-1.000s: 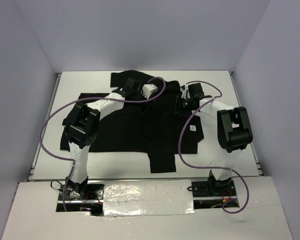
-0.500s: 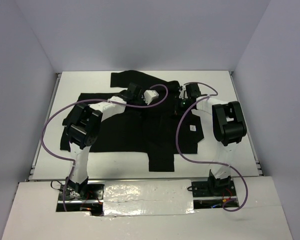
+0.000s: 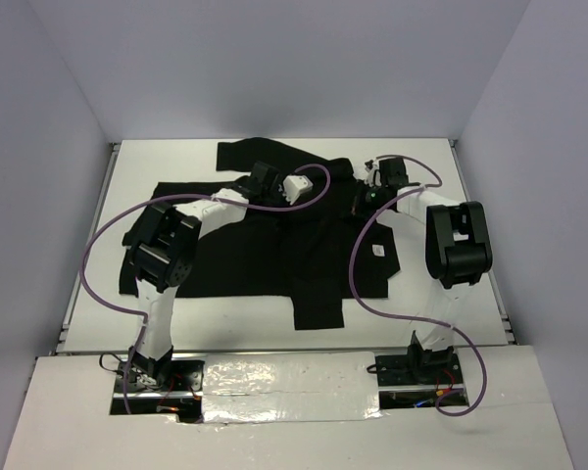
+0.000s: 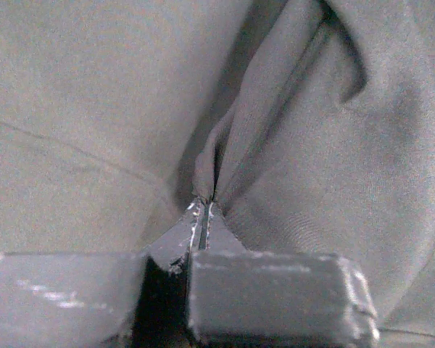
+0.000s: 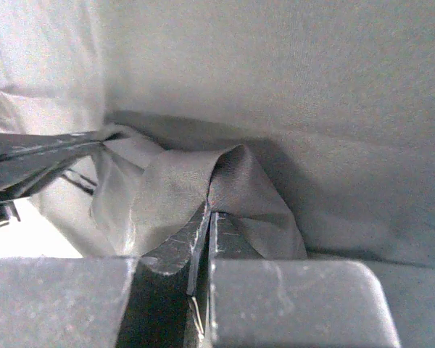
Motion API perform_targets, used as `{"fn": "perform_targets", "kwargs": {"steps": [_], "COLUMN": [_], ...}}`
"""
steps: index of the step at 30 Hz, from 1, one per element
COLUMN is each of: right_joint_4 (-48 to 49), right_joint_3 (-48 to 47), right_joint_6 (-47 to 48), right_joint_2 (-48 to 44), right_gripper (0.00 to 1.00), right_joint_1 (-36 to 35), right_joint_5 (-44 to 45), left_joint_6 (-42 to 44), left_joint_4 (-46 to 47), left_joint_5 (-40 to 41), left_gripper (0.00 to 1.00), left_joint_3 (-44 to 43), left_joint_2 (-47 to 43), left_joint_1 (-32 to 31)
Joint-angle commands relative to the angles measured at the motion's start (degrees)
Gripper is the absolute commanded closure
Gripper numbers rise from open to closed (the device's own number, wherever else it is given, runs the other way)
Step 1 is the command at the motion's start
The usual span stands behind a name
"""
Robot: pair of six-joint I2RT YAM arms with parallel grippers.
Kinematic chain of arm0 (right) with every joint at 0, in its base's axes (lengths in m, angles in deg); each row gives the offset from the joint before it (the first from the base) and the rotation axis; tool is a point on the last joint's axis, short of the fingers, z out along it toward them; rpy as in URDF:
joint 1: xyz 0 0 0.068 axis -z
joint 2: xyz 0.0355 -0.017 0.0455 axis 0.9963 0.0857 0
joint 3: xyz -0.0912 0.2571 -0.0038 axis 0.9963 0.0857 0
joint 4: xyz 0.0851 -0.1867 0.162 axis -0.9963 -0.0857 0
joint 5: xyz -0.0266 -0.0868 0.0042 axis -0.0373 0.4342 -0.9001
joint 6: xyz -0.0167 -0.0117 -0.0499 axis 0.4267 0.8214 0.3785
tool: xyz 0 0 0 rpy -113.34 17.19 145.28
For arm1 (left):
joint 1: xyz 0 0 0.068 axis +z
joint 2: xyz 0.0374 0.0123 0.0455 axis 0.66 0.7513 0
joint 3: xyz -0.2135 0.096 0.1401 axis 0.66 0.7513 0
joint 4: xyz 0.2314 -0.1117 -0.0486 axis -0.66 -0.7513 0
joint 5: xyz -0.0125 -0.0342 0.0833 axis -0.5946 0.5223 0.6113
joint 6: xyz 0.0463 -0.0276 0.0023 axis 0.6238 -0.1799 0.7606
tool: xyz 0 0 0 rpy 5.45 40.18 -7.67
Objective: Fold and stack the long sleeve shirts
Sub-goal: Fold the shirt
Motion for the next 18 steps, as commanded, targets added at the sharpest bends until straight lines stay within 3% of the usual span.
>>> {"fn": "perform_targets", "kwargs": {"steps": [1, 7, 11, 13, 15, 18], "right_joint_4": [1.67, 0.25, -2.46, -2.12, -0.63, 2.53], "right_joint_3": [-2.81, -3.7, -4.31, -3.61, -3.0, 0.33], "right_joint_6": [-0.26, 0.27, 1.32, 1.5, 2.64, 4.84], "right_joint_2": [-2.49, -0.55, -0.54, -1.42, -3.43, -9.92], "right_gripper": [1.0, 1.0, 0.99, 0.75, 0.62, 0.57], "right_joint_1": [0.86, 0.94, 0.94, 1.38, 1.38, -0.02], "right_joint_5": [0.53, 1.84, 4.56, 4.66, 1.59, 3.77], "left_joint_6": [-0.57, -3.11, -6.45, -6.55, -6.2, -7.16], "left_joint_4": [0.08, -0.89, -0.98, -1.15, -1.42, -1.15], "left_joint_5": [1.34, 2.75, 8.01, 9.08, 6.46, 2.93], "left_gripper": [1.0, 1.0, 1.0, 1.0, 1.0, 1.0], "left_joint_3": [-1.93, -3.52, -3.87, -3.69, -3.61, -3.52], "left_joint_2": [-1.29, -0.85, -1.2, -1.38, -1.38, -1.29], "left_joint_1": [0.11, 0.11, 0.28, 0.37, 0.28, -0.07]}}
